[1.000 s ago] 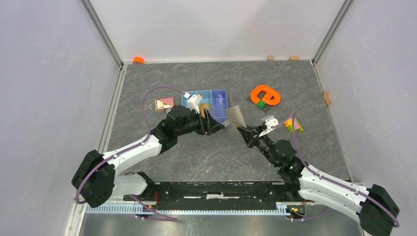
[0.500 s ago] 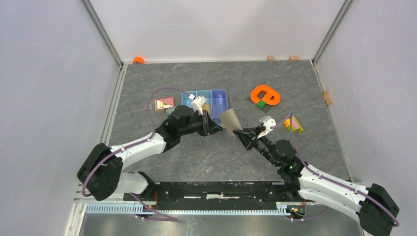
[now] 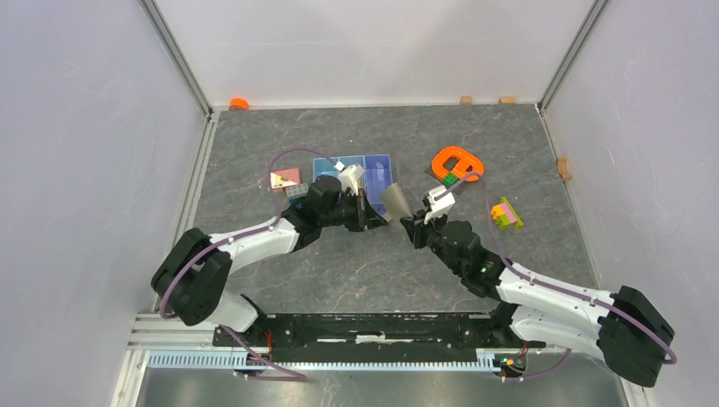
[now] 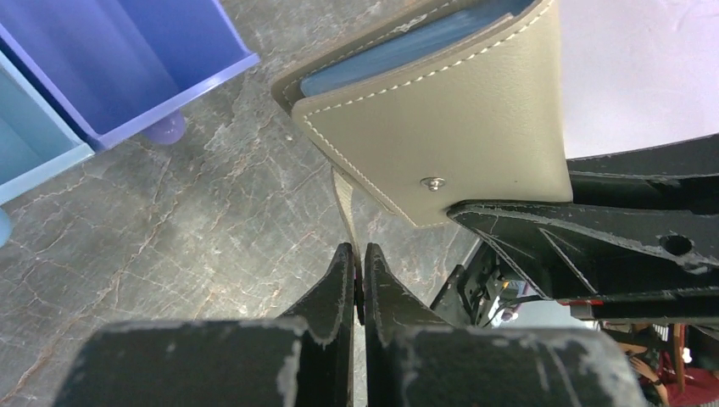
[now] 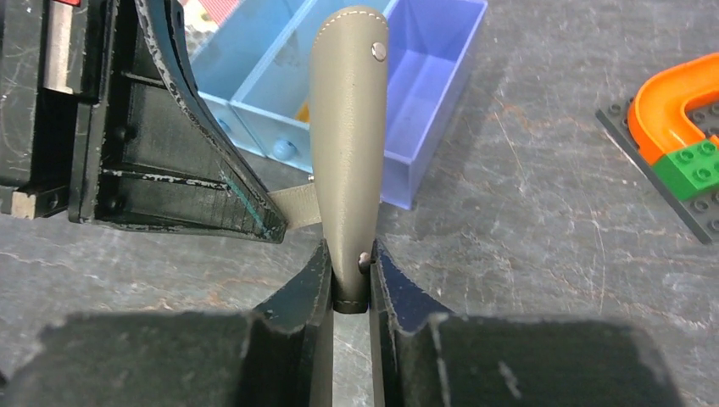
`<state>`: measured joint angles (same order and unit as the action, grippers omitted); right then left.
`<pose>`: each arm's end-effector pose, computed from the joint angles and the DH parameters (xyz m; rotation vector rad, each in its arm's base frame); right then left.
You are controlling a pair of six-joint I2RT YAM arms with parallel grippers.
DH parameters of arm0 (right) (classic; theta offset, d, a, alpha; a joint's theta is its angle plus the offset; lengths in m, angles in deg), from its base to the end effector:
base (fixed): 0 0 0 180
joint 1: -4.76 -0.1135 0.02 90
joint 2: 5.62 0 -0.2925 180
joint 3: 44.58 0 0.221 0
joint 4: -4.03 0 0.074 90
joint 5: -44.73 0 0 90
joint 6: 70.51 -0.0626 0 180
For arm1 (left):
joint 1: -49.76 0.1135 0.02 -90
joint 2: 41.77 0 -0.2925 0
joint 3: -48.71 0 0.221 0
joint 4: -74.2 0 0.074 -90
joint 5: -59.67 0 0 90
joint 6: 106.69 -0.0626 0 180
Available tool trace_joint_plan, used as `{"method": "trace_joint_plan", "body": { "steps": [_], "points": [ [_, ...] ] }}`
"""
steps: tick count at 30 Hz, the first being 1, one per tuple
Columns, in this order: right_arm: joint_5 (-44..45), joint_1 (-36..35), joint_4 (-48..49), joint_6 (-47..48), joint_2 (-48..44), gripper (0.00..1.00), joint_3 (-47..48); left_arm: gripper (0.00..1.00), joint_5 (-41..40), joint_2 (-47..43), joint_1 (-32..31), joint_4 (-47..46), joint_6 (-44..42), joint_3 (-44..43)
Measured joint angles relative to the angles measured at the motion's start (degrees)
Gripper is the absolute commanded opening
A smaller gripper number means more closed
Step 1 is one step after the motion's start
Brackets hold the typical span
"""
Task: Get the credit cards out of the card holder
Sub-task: Open the card holder at the center of the board.
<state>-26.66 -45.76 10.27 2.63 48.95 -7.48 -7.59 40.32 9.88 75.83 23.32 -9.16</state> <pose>0.1375 0.1355 0.2595 -0.2854 1.7683 0.5664 0.2146 -0.2108 0.2551 0.2765 2.2144 -1.2322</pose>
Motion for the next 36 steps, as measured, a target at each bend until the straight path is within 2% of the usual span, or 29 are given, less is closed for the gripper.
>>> {"method": "trace_joint_plan", "body": {
  "steps": [1,2,3,6,7,11,17,27,29,32,36],
  "points": [
    [0.3,0.0,-1.0,0.2,1.1,0.27,0.6,0.02,0.1,1.0,0.0,0.2,0.0,-0.3],
    [0.6,0.0,-1.7,0.2,1.8,0.28,1.0,0.02,0.3,1.8,0.0,0.3,0.0,-0.4],
    [1.0,0.0,-2.8,0.4,2.8,0.34,1.3,0.02,0.5,2.6,0.0,0.5,0.0,-0.5],
    [1.5,0.1,-5.9,0.5,4.4,0.74,1.5,0.02,1.0,3.5,-0.4,3.5,-0.8,-0.6],
    [1.8,0.3,-6.6,0.1,4.7,0.78,1.5,0.02,0.7,3.5,-0.9,5.7,-1.6,-1.1],
    [3.3,0.8,-7.8,0.2,6.0,0.84,1.5,0.02,-2.1,3.7,-3.8,14.0,-4.9,-4.8],
    [4.4,0.9,-8.0,0.6,11.1,0.86,1.5,0.02,-3.2,5.4,-5.5,18.7,-8.0,-7.4],
    [3.0,0.9,-6.6,3.8,10.6,0.73,1.4,0.02,-6.8,6.3,-5.5,23.8,-9.9,-7.8],
    [1.7,0.9,-6.0,4.6,11.5,0.75,1.4,0.02,-7.4,6.8,-5.4,24.8,-10.2,-8.3],
    [-2.0,1.0,-6.1,5.8,14.8,0.84,2.1,0.02,-7.5,7.7,-5.5,25.3,-10.4,-8.8],
    [-7.1,1.0,-5.9,7.1,16.7,0.83,2.2,0.02,-8.1,8.2,-5.5,26.4,-10.8,-9.0]
  ]
}}
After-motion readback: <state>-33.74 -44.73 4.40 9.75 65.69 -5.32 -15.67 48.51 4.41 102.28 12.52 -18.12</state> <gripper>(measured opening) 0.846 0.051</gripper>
